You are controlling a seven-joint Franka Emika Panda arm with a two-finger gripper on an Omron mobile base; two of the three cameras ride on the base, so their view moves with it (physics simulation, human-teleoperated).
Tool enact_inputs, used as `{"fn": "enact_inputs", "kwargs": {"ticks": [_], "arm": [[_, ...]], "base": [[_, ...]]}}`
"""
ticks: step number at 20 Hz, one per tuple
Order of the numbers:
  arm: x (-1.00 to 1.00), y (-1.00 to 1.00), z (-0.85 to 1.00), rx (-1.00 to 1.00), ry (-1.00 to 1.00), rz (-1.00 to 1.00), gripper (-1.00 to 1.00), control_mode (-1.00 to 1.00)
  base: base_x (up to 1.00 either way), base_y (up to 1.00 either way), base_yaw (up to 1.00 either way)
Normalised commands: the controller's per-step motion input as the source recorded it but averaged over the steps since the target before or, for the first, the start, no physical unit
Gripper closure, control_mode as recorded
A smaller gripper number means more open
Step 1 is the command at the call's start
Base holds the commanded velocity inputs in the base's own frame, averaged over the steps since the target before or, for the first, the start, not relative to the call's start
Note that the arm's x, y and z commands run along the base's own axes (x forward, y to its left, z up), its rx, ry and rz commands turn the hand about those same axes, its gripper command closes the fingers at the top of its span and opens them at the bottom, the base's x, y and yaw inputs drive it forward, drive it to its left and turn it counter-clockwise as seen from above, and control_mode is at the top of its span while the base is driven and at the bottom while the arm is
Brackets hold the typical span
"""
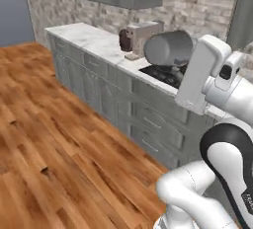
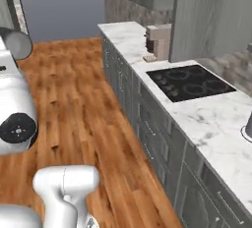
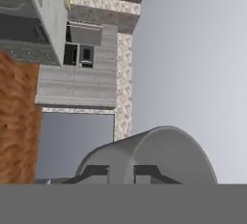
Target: There is a bowl on the dining counter. Grab a lemon wedge from the fridge and place it in the bowl. Then get the liquor bottle and glass cup from the cabinet and place them next to the bowl.
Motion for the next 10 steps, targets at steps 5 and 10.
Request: {"fn": "enact_inputs", "kwargs": {"ticks": [5,10], "arm": [[0.0,0.0,0.0,0.0,0.0,0.0,1.0,1.0],[0.0,0.0,0.0,0.0,0.0,0.0,1.0,1.0]], "base": [[0.0,0.11,0.95],[0.19,-0.04,0.95]]}}
